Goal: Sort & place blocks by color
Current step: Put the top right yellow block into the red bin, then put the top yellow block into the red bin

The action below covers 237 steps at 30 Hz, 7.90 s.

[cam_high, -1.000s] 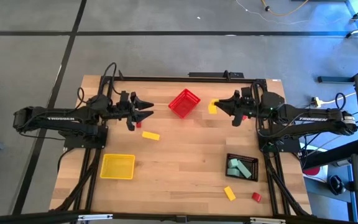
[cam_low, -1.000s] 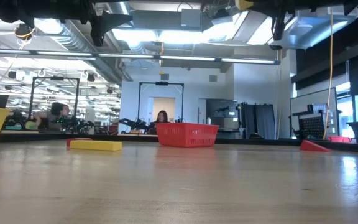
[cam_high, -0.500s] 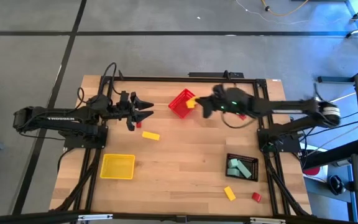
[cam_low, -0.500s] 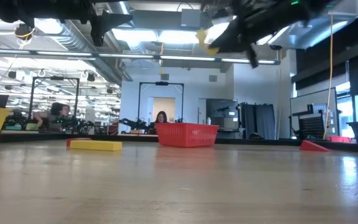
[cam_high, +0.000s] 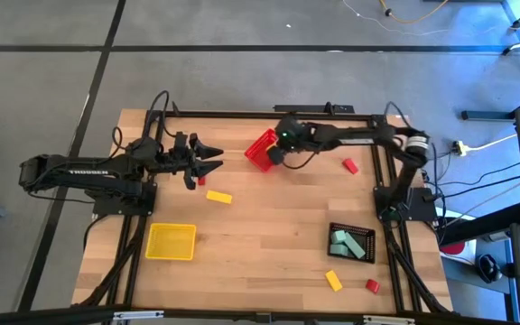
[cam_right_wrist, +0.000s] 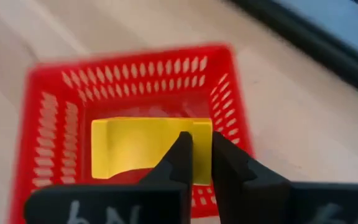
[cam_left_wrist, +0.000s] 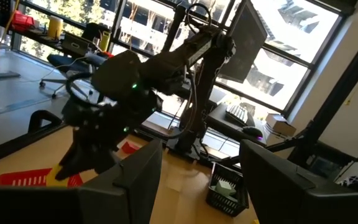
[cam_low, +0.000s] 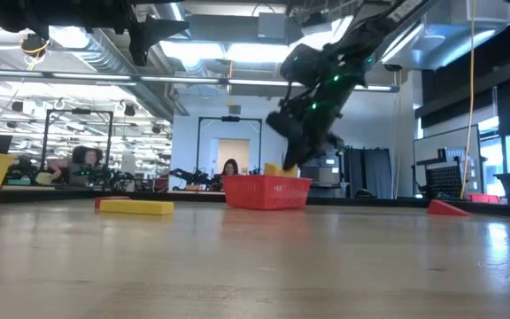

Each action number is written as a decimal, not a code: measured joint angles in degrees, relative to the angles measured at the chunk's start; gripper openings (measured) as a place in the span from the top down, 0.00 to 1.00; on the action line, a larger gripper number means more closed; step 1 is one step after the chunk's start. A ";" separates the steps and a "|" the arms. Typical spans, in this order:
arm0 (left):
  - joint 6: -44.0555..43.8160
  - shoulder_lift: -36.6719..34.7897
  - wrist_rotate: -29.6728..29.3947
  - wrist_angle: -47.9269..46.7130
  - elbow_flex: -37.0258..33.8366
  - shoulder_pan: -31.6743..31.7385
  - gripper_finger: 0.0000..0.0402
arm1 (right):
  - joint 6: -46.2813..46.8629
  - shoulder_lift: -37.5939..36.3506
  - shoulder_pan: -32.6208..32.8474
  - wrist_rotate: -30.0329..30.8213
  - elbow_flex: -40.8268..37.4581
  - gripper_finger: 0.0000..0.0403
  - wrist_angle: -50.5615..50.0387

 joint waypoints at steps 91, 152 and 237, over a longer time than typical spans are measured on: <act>33.37 21.06 2.09 -59.44 19.05 -0.52 0.48 | -2.54 -45.84 22.12 -10.61 -25.15 0.35 24.00; 25.35 24.84 -12.36 -57.79 25.44 -2.94 0.74 | 33.43 -40.87 20.01 -7.16 -25.15 0.35 20.72; 11.28 -9.11 -13.57 -17.83 13.46 -2.82 0.42 | 15.72 -29.24 8.57 -3.19 -5.13 0.85 0.26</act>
